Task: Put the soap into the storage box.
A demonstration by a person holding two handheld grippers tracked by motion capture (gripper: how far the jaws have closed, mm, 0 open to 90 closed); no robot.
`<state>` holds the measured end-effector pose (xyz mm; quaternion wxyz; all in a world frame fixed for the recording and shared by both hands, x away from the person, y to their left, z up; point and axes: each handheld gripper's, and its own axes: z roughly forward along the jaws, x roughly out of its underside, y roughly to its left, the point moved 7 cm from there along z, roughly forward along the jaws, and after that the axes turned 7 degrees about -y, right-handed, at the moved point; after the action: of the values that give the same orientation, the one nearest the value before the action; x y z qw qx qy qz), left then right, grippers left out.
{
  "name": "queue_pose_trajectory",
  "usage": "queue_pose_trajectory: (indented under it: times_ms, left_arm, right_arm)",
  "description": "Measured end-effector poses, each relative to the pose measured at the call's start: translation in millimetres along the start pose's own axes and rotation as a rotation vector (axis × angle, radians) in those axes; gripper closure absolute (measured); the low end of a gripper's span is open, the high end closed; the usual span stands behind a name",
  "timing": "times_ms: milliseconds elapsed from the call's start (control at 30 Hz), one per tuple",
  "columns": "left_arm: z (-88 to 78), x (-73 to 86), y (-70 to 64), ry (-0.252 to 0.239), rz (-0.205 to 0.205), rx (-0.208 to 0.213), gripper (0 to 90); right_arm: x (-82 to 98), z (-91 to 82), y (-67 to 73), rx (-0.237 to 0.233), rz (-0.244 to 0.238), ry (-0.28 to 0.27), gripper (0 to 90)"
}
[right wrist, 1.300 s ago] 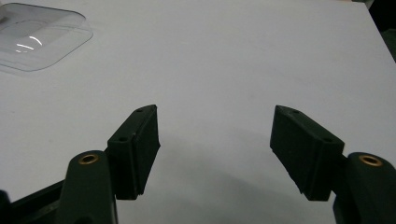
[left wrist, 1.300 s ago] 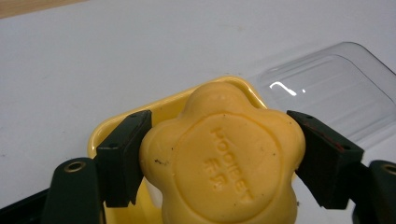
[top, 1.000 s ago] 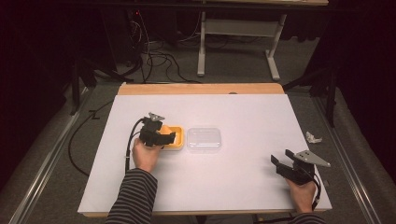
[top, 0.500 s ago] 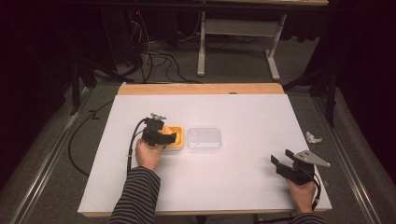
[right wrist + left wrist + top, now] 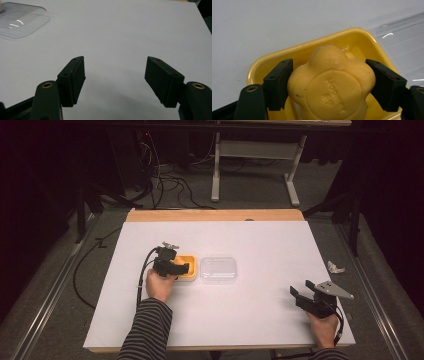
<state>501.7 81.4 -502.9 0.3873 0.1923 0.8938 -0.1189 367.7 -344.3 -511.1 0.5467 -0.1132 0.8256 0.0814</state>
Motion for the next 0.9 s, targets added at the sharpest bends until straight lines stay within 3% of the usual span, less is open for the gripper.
queue_pose_trajectory:
  times_ms: [267, 633, 900]
  left_arm:
    - [3.6, 2.3, 0.2, 0.014, 0.004, -0.022, 25.5]
    - [-4.4, -3.9, 1.2, -0.04, 0.003, -0.031, 21.7]
    - [-17.9, -8.2, -0.7, -0.078, 0.031, -0.024, 20.8]
  right_arm:
    - [0.0, -0.1, 0.1, 0.0, 0.0, 0.0, 33.1]
    - [-0.3, -0.1, -0.3, -0.002, -0.002, -0.006, 33.1]
    - [-0.3, -0.1, -0.1, -0.001, -0.002, -0.006, 33.1]
